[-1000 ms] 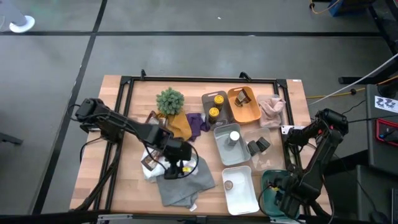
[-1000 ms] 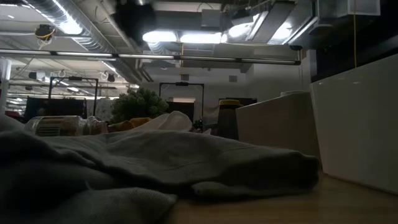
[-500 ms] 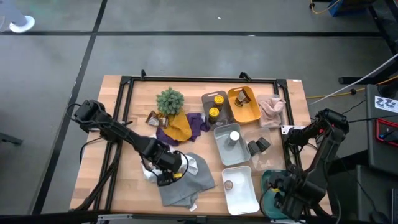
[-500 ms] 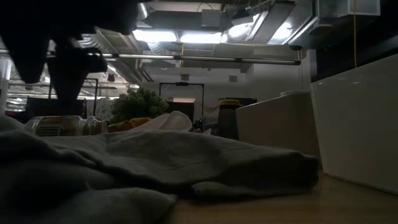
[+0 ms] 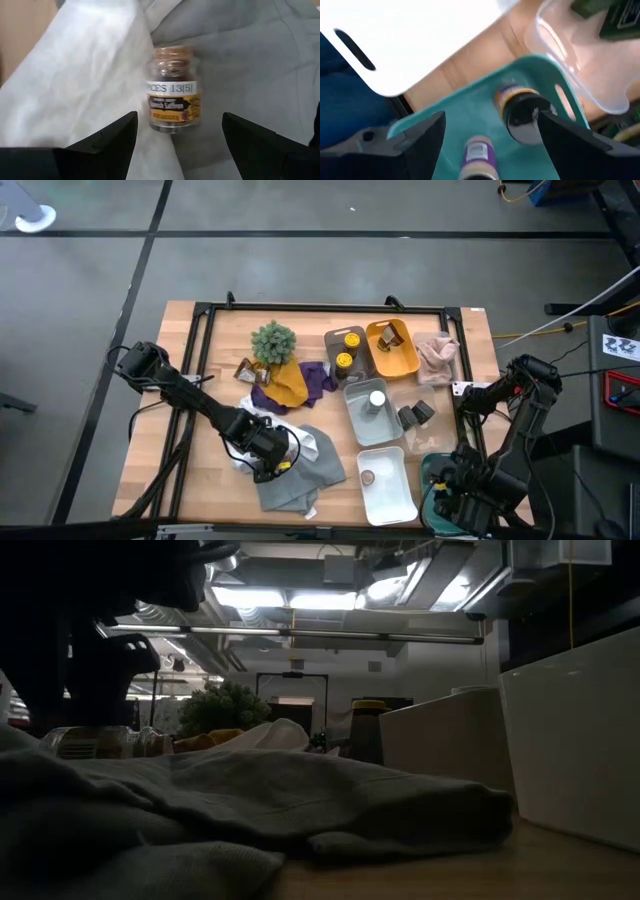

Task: Sort spices by type
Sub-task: Put the brown seasoning bottle into the white bin

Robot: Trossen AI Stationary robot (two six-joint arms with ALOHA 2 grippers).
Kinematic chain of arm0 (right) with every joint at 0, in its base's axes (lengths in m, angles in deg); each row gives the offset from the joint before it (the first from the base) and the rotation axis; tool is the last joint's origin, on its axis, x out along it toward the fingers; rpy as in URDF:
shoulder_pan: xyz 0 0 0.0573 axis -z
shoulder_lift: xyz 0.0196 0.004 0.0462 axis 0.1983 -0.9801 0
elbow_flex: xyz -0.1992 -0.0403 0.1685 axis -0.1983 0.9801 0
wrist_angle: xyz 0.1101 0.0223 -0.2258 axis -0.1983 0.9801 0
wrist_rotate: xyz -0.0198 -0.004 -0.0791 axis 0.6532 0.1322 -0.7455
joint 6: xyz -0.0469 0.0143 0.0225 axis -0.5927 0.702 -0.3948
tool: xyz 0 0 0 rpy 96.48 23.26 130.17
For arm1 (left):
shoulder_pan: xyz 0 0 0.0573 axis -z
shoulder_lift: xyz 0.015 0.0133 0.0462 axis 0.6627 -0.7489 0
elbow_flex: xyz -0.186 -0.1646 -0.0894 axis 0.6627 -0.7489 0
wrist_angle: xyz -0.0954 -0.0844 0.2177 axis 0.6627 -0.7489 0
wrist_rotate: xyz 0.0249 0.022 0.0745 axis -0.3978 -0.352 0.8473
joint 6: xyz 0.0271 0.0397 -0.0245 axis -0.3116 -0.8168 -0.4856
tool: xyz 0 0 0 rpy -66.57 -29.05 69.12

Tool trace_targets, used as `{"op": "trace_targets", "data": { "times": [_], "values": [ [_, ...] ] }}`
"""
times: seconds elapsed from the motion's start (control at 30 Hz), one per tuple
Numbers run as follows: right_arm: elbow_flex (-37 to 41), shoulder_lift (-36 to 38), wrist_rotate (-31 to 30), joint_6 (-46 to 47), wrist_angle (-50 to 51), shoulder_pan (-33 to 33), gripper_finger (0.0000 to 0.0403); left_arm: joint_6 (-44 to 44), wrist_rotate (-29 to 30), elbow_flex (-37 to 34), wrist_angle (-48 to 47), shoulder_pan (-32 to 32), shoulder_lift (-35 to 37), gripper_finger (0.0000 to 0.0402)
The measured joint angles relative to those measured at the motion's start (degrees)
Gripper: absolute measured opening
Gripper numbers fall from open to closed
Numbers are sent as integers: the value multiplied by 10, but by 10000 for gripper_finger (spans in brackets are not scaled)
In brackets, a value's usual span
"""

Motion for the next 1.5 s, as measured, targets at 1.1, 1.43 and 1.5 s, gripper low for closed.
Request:
{"op": "trace_targets", "data": {
  "times": [1.1,1.43,1.5],
  "values": [
    [0,0,-315,-226,-229,0,317,43,55,-1,28,19,0,274],
    [0,0,-324,-226,-229,0,317,43,55,-1,28,23,-38,274],
    [0,0,-324,-226,-228,0,317,43,55,-1,28,26,-45,274]
  ]
}}
